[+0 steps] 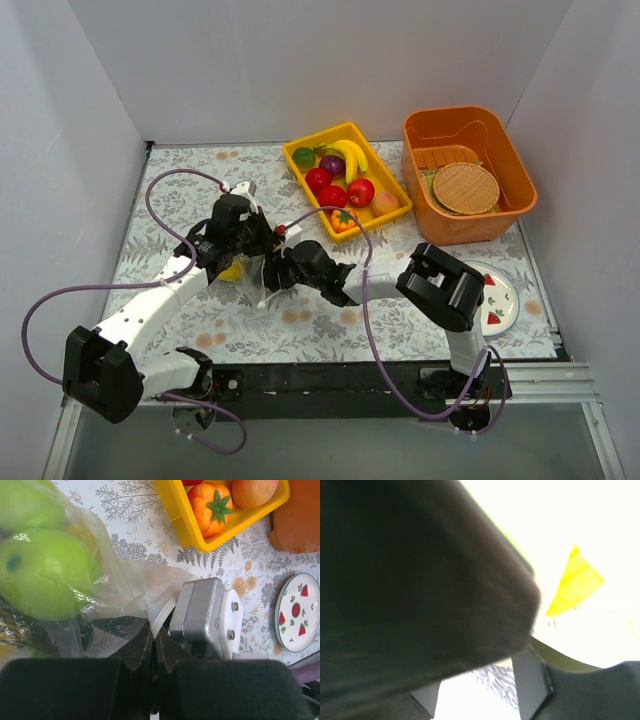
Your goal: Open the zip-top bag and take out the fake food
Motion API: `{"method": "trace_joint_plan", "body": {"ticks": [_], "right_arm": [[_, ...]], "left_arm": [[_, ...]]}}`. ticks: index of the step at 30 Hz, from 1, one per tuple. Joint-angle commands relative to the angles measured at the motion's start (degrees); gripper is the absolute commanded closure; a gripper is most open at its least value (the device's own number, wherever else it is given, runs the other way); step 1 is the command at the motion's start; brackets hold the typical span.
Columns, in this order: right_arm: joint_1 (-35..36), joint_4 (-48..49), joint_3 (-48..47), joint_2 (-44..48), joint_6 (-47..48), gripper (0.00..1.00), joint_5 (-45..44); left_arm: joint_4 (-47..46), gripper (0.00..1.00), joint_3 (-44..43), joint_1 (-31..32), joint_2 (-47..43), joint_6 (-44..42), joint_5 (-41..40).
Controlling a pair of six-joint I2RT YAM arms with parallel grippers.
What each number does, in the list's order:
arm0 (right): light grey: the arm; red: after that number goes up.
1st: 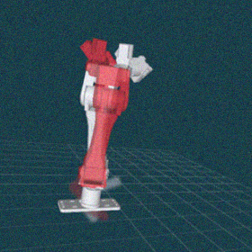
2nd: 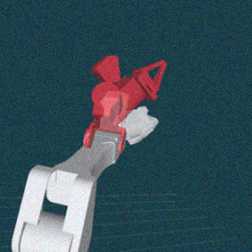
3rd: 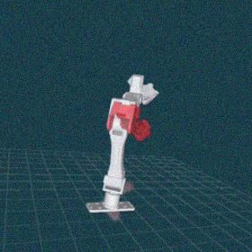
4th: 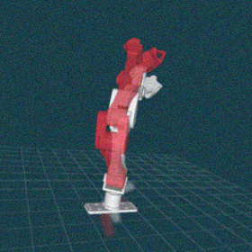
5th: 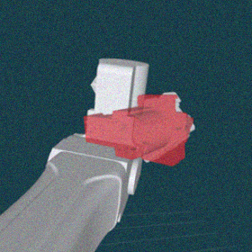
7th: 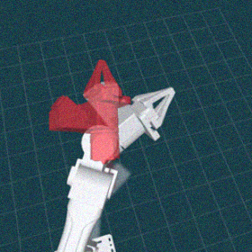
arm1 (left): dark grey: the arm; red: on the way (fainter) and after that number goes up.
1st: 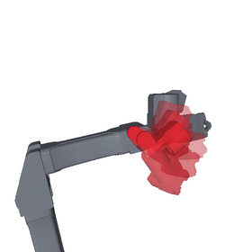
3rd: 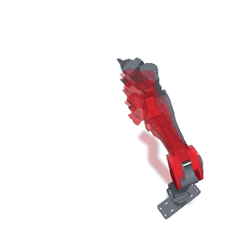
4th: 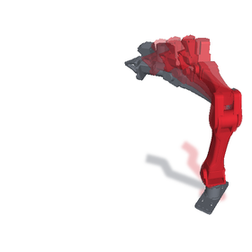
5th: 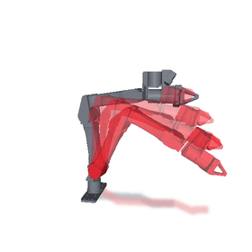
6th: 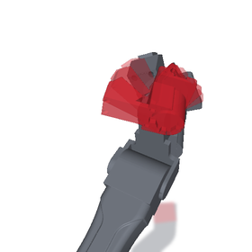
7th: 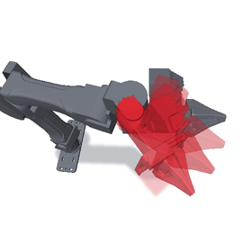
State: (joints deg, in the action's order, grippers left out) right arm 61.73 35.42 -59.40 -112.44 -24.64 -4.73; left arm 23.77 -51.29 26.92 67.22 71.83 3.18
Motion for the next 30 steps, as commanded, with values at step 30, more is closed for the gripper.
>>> {"method": "trace_joint_plan", "body": {"ticks": [30], "right_arm": [[-0.1,0.4,-3.6,1.6,0.0,0.2,1.3]], "left_arm": [[1.0,1.0,-5.6,0.9,-2.4,-0.2,1.9]]}}
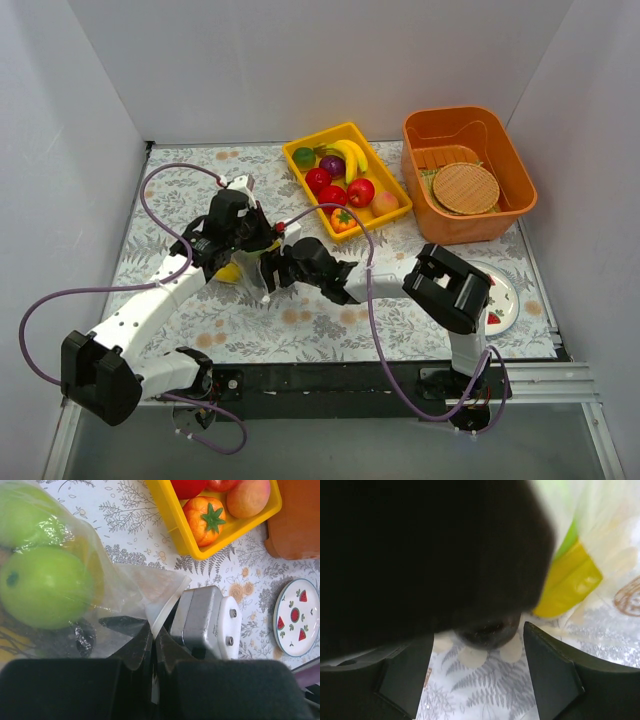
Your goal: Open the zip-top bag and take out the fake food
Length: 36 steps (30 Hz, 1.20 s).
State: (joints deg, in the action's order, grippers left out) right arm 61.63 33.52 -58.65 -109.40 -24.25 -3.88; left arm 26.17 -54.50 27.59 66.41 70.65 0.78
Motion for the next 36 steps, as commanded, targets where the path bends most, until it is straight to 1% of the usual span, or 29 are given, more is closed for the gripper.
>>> {"method": "trace_joint_plan", "body": {"ticks": [1,3,4,5,6,7,11,15,16,17,20,21,24,27,28,31,36], "right_arm": [[0.0,1.8,-5.1,-2.3,-0.5,0.2,0.2],[0.0,1.8,-5.0,-2.7,-0.9,0.2,-0.2],[0.0,1.9,-4.9,-3.1,-1.0,0.2,-0.4],[0.0,1.9,-4.8,-3.3,-1.1,0.2,-0.5],[-0.1,1.8,-4.7,-3.4,-1.1,0.2,-0.6],[-0.1,1.9,-4.6,-3.7,-1.2,0.2,-0.6],[-0.3,3.3,-3.1,-3.4,-1.4,0.2,0.0],[-1.1,4.0,-2.1,-2.7,-2.3,0.2,1.3],[-1.2,4.1,-1.9,-2.4,-2.3,0.2,1.6],[-1.3,4.3,-1.7,-2.2,-2.6,0.2,1.9],[-1.5,4.2,-1.7,-2.0,-2.7,0.2,2.7],[-1.5,3.9,-2.1,-2.0,-2.7,0.21,3.1],[-1.5,2.8,-2.9,-2.3,-2.6,0.21,3.4],[-1.4,0.6,-4.7,-3.0,-2.3,0.2,3.4],[-1.4,-0.1,-5.8,-3.2,-2.3,0.2,3.4],[-1.5,-2.2,-6.9,-3.9,-1.9,0.2,5.1],[-1.3,-7.0,-10.6,-6.5,-1.7,0.18,6.3]], "left_arm": [[-1.5,1.0,-2.8,0.2,-1.5,1.2,4.3],[-0.6,1.0,-3.5,0.2,-1.6,1.3,2.8],[-0.1,0.89,-3.9,0.2,-1.9,1.4,1.9],[1.7,0.74,-5.3,0.2,-2.0,1.3,0.8],[2.6,0.67,-5.9,0.2,-2.2,1.2,-2.1],[3.2,0.6,-6.3,0.2,-2.9,0.7,-2.8],[6.3,0.5,-8.2,0.2,-5.2,-1.0,-7.4],[8.9,0.48,-8.2,0.2,-7.9,-1.5,-14.0],[9.4,0.48,-8.0,0.1,-8.1,-1.5,-17.3],[10.3,0.49,-7.6,-0.1,-8.4,-1.7,-18.9],[10.7,0.53,-6.3,-2.4,-6.8,-2.4,-21.5],[10.3,0.59,-4.9,-5.0,-5.7,-2.6,-21.0],[6.5,0.7,-2.9,-9.1,-3.2,-3.2,-16.0],[3.5,0.75,-0.8,-10.4,-0.5,-2.8,-15.2],[2.6,0.81,0.3,-10.6,1.1,-2.6,-15.0],[-0.1,0.88,2.4,-11.7,3.2,-1.7,-13.8],[-3.1,0.95,7.6,-12.5,6.3,-0.5,-12.3]]}}
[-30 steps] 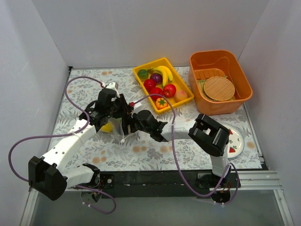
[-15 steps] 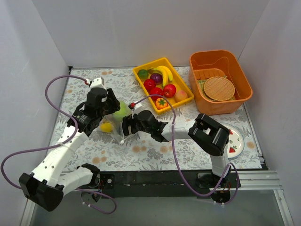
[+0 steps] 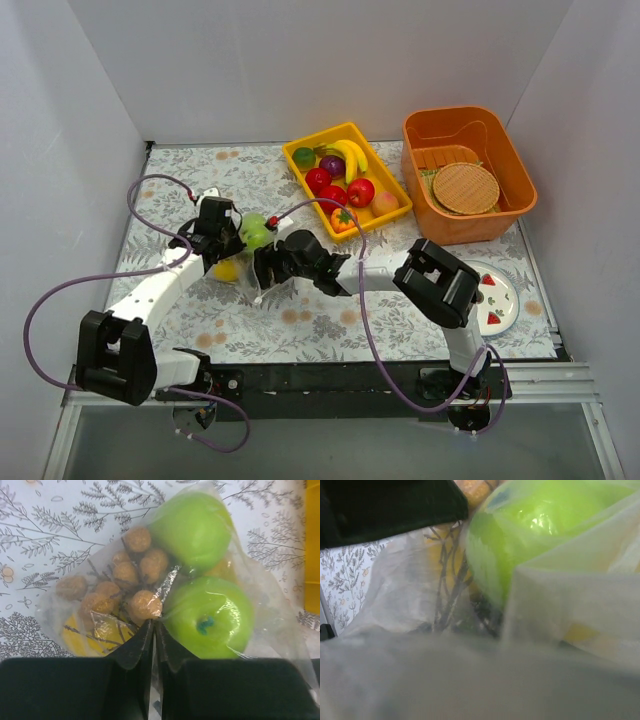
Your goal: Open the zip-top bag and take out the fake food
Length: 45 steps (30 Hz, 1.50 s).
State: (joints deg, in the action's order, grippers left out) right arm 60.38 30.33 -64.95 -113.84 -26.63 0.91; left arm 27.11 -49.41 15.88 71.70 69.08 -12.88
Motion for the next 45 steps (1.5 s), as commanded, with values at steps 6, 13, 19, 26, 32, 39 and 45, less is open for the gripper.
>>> {"method": "trace_joint_plan", "body": {"ticks": [6,13,19,26,32,39,45], "right_arm": [[-0.1,-7.5,-7.1,-4.4,0.9,0.15,0.5],[0.6,-10.1,-6.3,-4.1,1.8,0.13,0.4],[0.6,-9.1,-2.7,-0.8,1.8,0.25,0.0],[0.7,-10.4,-1.2,3.9,1.8,0.44,-0.6],[0.5,-14.2,-2.4,6.5,1.8,0.59,-0.6],[0.5,-17.8,-2.0,9.1,2.2,0.62,-0.6],[0.1,-19.6,-0.4,12.7,2.5,0.64,-0.6]], "left_arm": [[-6.5,1.0,6.1,-1.4,2.8,1.4,2.5],[-7.2,1.0,7.3,-1.7,4.3,2.1,3.2],[-7.1,1.0,7.4,-2.2,4.9,2.2,3.1],[-6.8,1.0,7.2,-2.7,5.1,2.0,3.2],[-6.6,1.0,6.7,-2.9,4.8,1.8,4.1],[-6.5,1.0,6.3,-3.0,4.4,1.8,5.5],[-6.1,1.0,5.5,-3.0,3.6,1.5,6.5]]}}
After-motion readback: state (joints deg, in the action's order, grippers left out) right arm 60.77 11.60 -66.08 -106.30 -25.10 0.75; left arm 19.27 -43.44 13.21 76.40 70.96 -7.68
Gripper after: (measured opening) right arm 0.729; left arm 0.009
